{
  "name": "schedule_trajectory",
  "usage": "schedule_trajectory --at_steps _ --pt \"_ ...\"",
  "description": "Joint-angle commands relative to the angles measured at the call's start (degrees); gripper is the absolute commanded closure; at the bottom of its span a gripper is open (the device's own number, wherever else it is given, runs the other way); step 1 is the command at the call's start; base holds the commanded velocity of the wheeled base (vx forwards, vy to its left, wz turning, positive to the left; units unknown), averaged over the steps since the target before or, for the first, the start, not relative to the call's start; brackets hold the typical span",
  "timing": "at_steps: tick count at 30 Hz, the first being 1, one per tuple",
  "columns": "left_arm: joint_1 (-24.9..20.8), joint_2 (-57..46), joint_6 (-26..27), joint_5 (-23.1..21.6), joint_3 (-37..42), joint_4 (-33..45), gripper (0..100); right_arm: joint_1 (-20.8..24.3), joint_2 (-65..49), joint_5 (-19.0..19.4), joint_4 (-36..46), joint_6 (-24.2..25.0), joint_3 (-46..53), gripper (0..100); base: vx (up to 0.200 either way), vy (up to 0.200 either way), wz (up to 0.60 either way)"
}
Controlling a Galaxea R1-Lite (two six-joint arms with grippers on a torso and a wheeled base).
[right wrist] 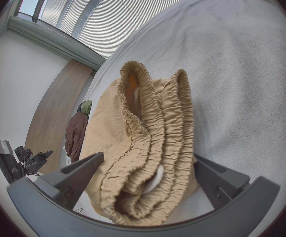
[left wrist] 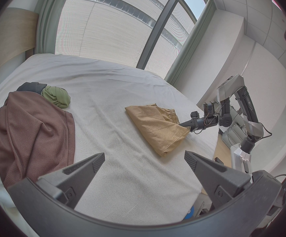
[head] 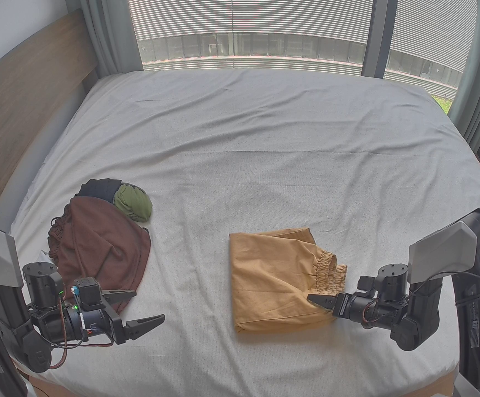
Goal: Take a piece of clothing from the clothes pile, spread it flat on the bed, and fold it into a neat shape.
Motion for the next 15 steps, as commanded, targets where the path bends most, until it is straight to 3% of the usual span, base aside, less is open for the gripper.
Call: schedule_trajectory --at_steps 1,8,9,15 --pt "-0.01 -0.05 0.02 -0.05 0.03 -0.04 0 0.51 0.56 0.1 -0.01 0.1 -0.89 0 0.0 0.0 0.0" --pt "0.08 0.04 0.02 0.03 -0.06 -0.04 0 0.51 1.61 -0.08 -0.19 0.1 -1.68 0 0.0 0.0 0.0" --pt "0.08 0.04 0.02 0.03 -0.06 -0.04 0 0.51 1.61 -0.08 -0.19 0.1 -1.68 100 0.0 0.0 0.0" --pt "0.26 0.04 0.02 -0.05 -0.15 -0.04 0 0.77 1.08 0.01 -0.28 0.19 -1.33 100 0.0 0.0 0.0"
